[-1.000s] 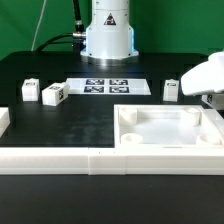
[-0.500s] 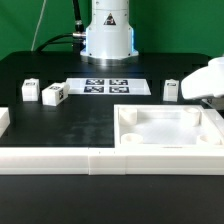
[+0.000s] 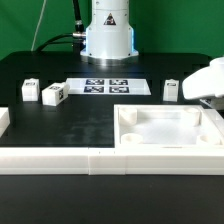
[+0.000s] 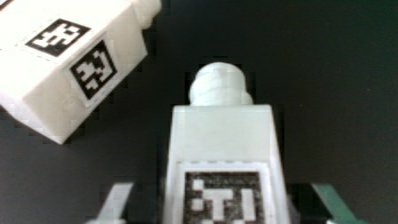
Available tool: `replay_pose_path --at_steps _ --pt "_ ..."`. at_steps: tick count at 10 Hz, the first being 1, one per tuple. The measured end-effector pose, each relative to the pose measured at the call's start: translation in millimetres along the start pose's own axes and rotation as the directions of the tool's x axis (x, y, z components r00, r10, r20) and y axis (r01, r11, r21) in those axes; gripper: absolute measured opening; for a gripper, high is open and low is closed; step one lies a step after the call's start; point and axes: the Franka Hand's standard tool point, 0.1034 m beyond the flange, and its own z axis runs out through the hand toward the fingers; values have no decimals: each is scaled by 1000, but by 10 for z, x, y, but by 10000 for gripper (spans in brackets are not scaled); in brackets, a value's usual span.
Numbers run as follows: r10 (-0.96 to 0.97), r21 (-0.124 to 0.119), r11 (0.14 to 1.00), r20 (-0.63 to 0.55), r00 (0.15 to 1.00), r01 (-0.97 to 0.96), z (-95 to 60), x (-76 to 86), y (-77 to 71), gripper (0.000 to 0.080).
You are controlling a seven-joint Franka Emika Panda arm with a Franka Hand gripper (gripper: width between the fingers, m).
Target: Assemble one leg
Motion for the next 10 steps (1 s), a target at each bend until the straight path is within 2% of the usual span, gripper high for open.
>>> replay_pose_path --at_steps 5,6,7,8,10 --pt "-25 0 1000 -3 1000 25 -21 -2 24 287" --pt "-72 1 997 -23 997 72 -134 -59 103 287" --pt "-84 -17 996 -48 995 83 -257 -160 171 287" --pt "-117 -21 993 -63 991 116 -374 -282 239 287" --pt "-135 -7 991 -52 989 135 -595 -507 433 287"
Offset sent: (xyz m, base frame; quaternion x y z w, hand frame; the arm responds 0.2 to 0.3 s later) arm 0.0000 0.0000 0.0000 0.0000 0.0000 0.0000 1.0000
